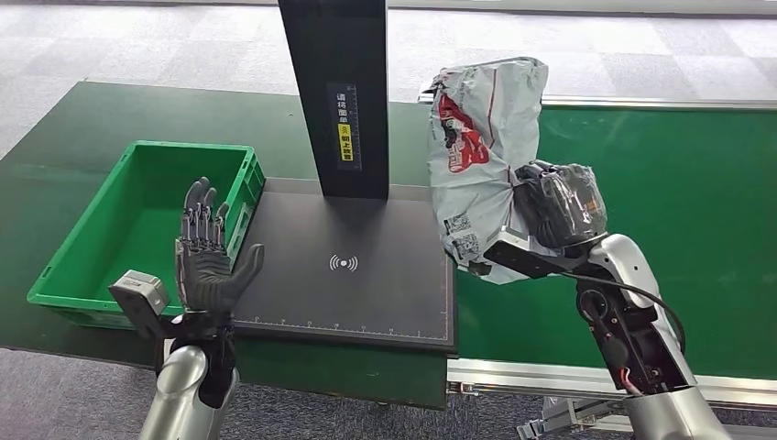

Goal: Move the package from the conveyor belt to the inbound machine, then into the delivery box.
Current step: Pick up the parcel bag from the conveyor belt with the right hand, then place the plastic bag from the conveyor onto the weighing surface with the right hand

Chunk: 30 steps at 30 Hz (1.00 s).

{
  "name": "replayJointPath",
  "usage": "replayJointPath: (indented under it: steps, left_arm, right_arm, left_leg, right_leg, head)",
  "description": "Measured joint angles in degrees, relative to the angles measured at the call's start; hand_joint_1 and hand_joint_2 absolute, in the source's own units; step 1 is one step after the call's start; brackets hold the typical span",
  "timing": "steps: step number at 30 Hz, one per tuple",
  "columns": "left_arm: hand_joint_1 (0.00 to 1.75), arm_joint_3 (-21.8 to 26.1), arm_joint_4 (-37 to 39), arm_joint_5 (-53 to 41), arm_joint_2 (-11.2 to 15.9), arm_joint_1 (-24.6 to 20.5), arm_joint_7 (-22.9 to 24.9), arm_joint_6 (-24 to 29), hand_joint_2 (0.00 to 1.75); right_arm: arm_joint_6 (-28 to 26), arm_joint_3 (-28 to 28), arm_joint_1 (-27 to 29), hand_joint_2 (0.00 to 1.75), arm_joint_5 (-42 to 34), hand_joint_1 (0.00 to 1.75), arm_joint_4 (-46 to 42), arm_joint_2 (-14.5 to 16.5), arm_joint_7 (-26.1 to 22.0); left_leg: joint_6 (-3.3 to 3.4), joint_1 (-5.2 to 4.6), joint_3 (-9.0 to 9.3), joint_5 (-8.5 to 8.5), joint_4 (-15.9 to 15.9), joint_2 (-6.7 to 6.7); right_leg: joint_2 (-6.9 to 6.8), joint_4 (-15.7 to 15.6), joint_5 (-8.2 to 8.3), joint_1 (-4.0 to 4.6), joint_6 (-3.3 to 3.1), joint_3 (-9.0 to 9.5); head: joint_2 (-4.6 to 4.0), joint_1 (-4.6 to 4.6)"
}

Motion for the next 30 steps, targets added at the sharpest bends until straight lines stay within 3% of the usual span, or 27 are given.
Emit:
replayJointPath:
  steps: [9,18,24,25,28,29,30]
  left_arm:
    - [0.00,-1.7,2.5,0.8,-0.4,-2.7,-0.1,-0.5,1.75]
    - [0.00,-2.2,3.5,0.9,-0.4,-2.9,-0.1,-0.7,1.75]
    - [0.00,-3.5,4.4,0.9,-0.7,-3.6,0.7,-1.6,1.75]
    - [0.00,-3.8,4.6,0.9,-0.7,-3.9,0.8,-1.8,1.75]
    - [0.00,-4.6,5.4,1.2,-0.8,-4.8,1.1,-2.2,1.75]
    - [0.00,-4.9,5.7,1.3,-0.9,-5.1,1.2,-2.3,1.75]
    - [0.00,-5.1,6.1,1.5,-0.9,-5.3,1.2,-2.4,1.75]
  right_arm:
    - [4.9,9.5,-1.1,1.75,-2.0,1.75,11.0,7.3,-3.4]
    - [7.4,12.6,-2.5,1.75,-3.3,1.75,15.4,9.4,-3.6]
    - [8.8,14.7,-3.0,1.75,-9.0,1.75,23.3,13.4,-4.0]
    - [8.9,14.8,-3.1,1.75,-10.3,1.47,24.6,13.9,-4.6]
    - [8.9,15.0,-3.6,1.75,-13.6,0.17,27.8,15.1,-8.2]
    - [8.8,15.0,-3.8,1.75,-14.9,0.00,28.5,15.4,-10.1]
    - [8.9,14.8,-3.8,1.75,-16.3,0.00,29.1,15.7,-11.9]
  left_leg:
    - [-0.01,0.00,0.00,0.00,0.0,0.01]
    - [0.00,-0.01,-0.03,0.00,0.0,0.01]
    - [-0.01,0.02,-0.01,0.01,0.0,-0.01]
    - [-0.01,0.03,-0.01,0.01,0.0,0.00]
    - [-0.01,0.02,-0.01,0.01,0.0,0.01]
    - [-0.01,0.02,-0.01,0.01,0.0,0.01]
    - [-0.01,0.02,-0.01,0.01,0.0,0.00]
  right_leg:
    - [0.02,0.0,0.00,0.00,0.00,-0.03]
    - [0.01,0.0,0.00,-0.01,0.00,-0.03]
    - [0.01,0.0,0.00,0.02,0.00,-0.04]
    - [0.01,0.0,0.00,0.03,0.00,-0.04]
    - [0.01,0.0,0.00,0.03,0.00,-0.04]
    - [0.01,0.0,0.00,0.02,0.00,-0.03]
    - [0.01,0.0,0.00,0.02,0.00,-0.04]
  head:
    - [0.00,-0.01]
    - [0.00,0.01]
    - [0.00,-0.01]
    - [0.00,0.00]
    - [0.00,0.02]
    - [0.00,0.02]
    - [0.00,0.02]
